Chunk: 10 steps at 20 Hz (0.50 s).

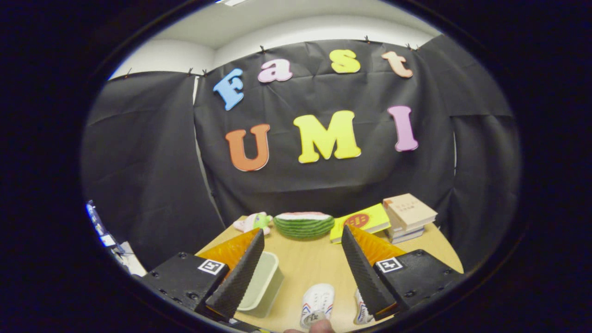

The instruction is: Open the storage box then place both shoes into the box .Put the left shoe in first, then the right shoe, with the right side of both shoes facing outward in a uniform manner.

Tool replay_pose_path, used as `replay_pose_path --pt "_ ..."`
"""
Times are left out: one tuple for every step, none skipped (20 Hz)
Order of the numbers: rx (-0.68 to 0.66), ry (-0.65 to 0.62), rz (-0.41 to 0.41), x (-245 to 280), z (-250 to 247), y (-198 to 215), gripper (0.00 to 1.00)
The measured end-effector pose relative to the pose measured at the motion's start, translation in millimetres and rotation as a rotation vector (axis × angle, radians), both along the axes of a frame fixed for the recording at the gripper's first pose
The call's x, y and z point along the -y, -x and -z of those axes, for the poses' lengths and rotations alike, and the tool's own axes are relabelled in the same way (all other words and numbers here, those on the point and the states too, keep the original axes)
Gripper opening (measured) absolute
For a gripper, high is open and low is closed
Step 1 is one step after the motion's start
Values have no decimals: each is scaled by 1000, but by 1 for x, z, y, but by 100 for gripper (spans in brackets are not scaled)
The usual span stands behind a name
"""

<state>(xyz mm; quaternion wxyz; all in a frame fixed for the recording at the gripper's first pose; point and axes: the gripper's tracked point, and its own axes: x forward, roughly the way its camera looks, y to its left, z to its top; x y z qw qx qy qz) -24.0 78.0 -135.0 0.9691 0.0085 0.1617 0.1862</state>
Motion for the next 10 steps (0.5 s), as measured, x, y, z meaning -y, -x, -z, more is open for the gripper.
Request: replay_pose_path --pt "-57 -21 -21 -5 21 5 100" --pt "-119 -35 -45 -10 44 10 100" --pt "-170 -52 -64 -16 62 13 100" --pt "-218 -70 -73 -21 80 16 100" --pt "-271 -76 -88 -26 100 20 100" --pt "-315 -83 -103 -31 117 22 100" --pt "-358 -80 -128 -37 132 27 100" --pt "-392 -84 -148 -41 145 29 100" --pt "-426 -95 -167 -44 158 30 99" --pt "-461 -106 -181 -47 170 33 99"
